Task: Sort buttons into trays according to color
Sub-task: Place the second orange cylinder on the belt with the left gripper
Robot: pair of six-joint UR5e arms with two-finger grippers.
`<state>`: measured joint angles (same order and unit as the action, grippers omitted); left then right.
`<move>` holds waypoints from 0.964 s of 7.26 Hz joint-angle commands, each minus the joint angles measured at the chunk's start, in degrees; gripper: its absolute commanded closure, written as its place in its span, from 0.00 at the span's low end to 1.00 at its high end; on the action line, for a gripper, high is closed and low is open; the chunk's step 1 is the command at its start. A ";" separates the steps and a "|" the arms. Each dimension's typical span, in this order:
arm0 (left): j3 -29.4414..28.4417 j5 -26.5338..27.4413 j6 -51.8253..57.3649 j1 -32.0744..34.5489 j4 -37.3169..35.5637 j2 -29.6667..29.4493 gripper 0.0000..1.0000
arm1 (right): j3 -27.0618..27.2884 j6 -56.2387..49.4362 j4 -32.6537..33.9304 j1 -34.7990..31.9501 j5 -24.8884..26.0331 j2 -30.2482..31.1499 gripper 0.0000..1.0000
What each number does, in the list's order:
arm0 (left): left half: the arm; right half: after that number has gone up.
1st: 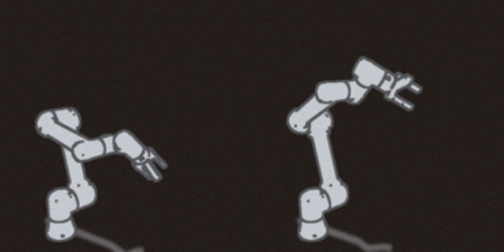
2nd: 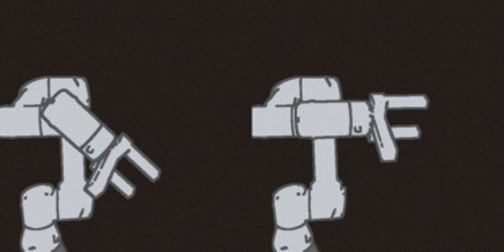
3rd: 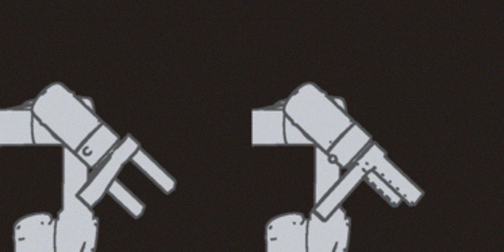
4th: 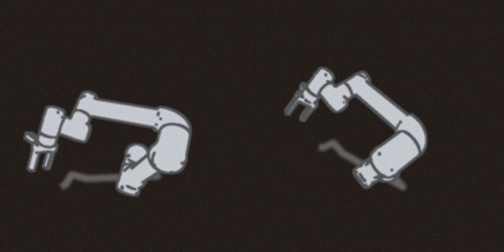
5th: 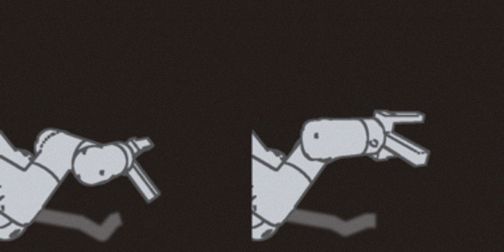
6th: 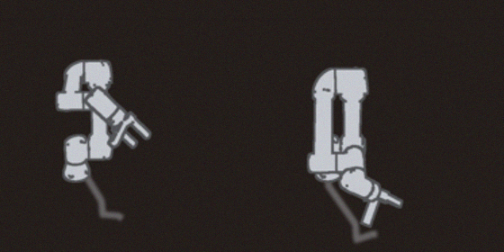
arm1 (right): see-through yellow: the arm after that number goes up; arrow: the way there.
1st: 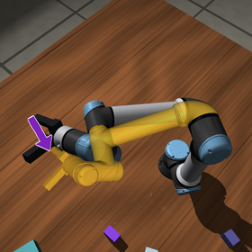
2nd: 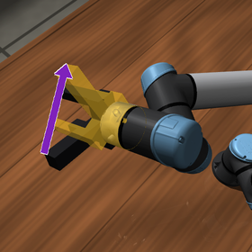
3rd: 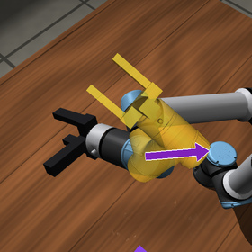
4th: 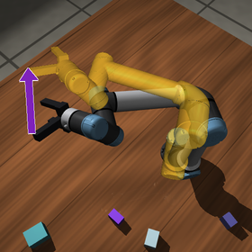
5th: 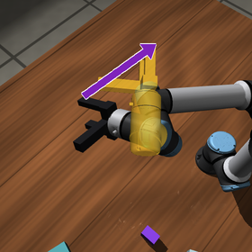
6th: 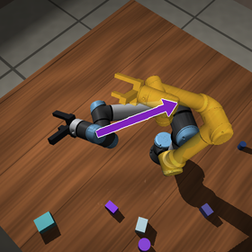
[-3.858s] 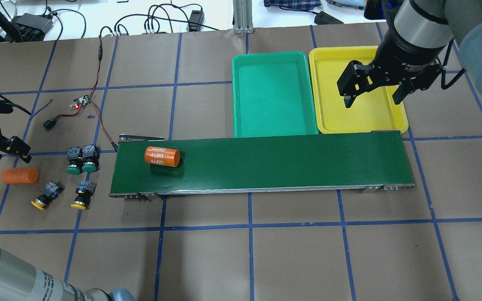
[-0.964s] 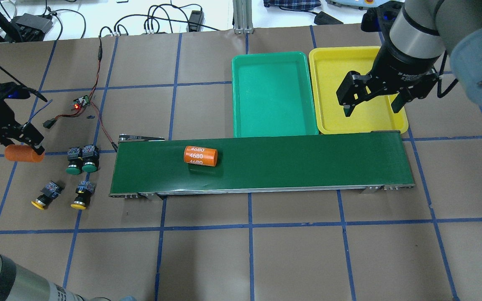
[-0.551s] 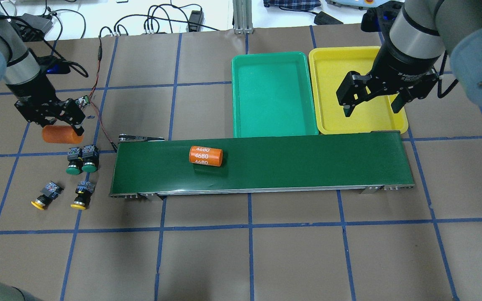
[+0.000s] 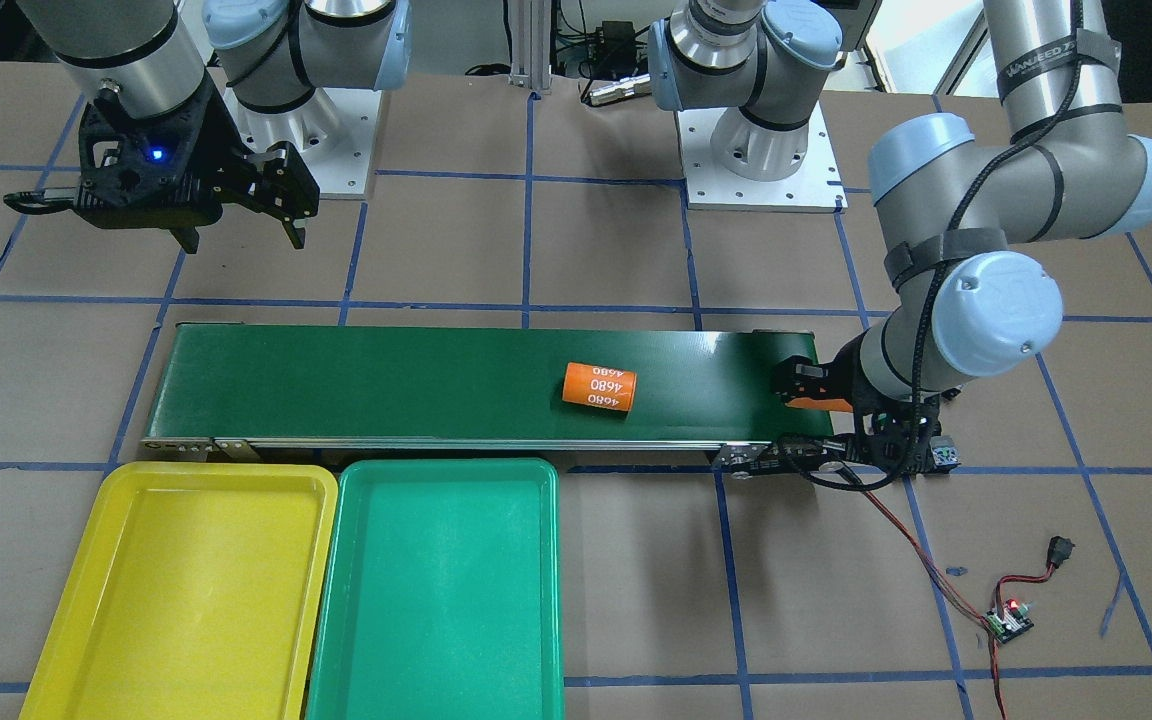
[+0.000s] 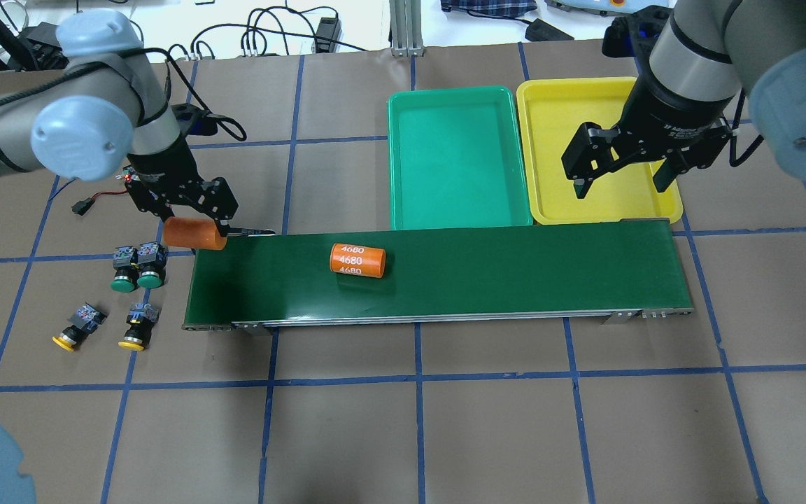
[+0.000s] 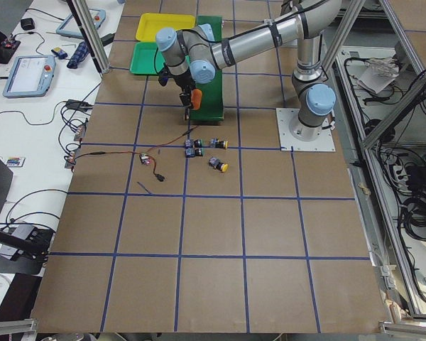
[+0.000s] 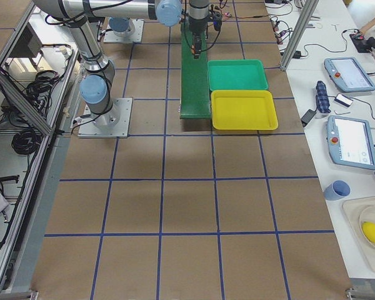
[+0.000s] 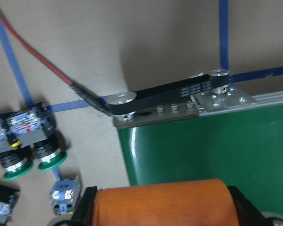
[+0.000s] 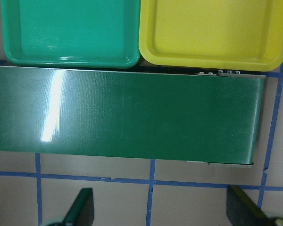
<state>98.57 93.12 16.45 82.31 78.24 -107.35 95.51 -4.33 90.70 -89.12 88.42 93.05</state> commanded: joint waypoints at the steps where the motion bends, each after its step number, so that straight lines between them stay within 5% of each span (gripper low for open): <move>1: 6.53 -0.48 -0.27 0.40 -9.65 0.30 1.00 | 0.55 -0.15 0.01 0.00 0.00 0.03 0.00; 2: 6.46 -0.57 -0.01 0.40 -9.68 0.47 1.00 | 0.55 -0.15 0.01 0.00 0.09 0.11 0.00; 3: 6.98 -0.65 -0.19 0.57 -9.77 0.47 0.42 | 0.55 -0.15 0.01 0.00 0.09 0.03 0.00; 4: 7.33 -2.22 -0.36 0.75 -9.34 0.82 0.10 | 0.55 -0.15 0.01 0.00 0.00 0.03 0.00; 7: 8.74 -3.56 -0.36 0.75 -8.46 3.36 0.00 | 0.64 -0.32 0.01 0.00 0.09 0.03 0.00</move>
<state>106.94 89.82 16.09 83.04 69.50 -105.14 96.09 -4.63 90.70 -89.12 88.48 93.08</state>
